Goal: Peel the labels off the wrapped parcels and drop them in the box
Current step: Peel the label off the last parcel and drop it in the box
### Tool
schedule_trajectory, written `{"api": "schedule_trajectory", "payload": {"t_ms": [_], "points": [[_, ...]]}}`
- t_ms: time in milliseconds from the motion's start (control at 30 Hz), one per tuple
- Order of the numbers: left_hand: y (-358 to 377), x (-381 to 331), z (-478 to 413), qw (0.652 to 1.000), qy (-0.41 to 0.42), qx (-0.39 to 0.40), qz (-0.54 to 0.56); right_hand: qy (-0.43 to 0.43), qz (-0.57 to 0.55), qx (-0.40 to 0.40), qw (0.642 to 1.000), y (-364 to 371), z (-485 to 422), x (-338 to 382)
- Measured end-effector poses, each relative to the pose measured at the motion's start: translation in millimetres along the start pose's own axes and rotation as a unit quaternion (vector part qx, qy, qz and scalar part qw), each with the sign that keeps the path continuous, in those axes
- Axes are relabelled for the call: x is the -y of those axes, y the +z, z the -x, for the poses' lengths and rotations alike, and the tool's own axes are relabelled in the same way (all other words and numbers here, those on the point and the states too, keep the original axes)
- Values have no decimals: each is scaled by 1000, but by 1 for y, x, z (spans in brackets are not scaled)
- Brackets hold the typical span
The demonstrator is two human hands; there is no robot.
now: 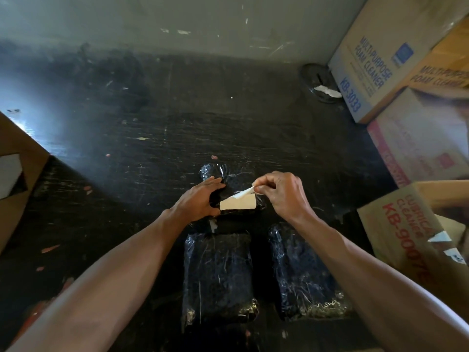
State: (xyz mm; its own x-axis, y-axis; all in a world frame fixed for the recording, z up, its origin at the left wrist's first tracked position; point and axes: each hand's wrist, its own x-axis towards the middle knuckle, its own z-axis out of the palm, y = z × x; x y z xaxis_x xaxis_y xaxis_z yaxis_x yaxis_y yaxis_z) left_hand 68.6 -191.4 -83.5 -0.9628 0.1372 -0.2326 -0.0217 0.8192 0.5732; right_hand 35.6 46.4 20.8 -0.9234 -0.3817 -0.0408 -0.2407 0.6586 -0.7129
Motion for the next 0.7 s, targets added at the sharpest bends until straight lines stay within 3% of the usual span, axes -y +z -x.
{"api": "schedule_trajectory", "payload": {"t_ms": [167, 700], "points": [[-4, 2, -1, 999, -3, 31, 13, 7, -1, -2, 1000, -6, 2, -2], [-9, -10, 2, 999, -18, 26, 23, -24, 7, 34, 999, -20, 16, 2]]}}
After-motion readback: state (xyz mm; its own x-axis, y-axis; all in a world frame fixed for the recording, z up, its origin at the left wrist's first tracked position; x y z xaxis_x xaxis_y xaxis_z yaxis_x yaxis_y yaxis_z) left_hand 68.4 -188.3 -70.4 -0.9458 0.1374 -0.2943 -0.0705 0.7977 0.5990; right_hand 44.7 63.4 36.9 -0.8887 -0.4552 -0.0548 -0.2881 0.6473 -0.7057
